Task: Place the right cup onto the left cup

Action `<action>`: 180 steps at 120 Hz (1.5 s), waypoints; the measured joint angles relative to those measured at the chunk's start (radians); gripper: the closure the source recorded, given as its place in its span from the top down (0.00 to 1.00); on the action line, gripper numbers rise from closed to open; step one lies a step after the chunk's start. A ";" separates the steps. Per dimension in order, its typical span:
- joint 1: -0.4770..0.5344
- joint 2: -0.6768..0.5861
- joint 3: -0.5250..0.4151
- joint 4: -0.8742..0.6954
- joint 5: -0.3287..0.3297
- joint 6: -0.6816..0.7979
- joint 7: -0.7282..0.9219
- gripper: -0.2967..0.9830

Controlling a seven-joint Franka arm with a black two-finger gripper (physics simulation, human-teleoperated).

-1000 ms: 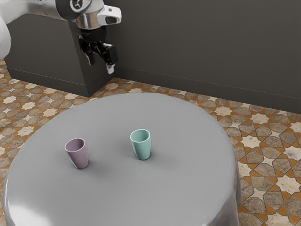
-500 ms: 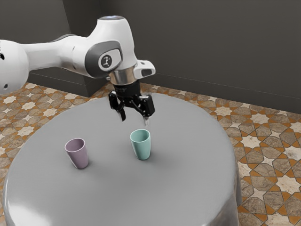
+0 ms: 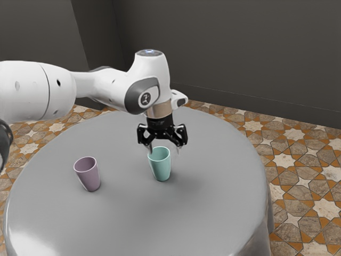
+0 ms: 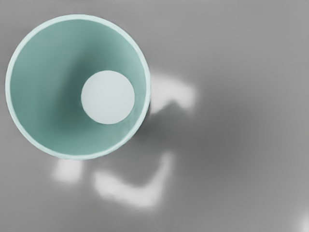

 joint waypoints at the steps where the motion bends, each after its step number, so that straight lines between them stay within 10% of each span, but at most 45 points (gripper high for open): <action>1: 0.001 0.003 -0.001 0.001 -0.002 0.001 -0.002 0.75; 180: 0.078 0.254 -0.017 0.233 -0.047 0.022 0.017 0.73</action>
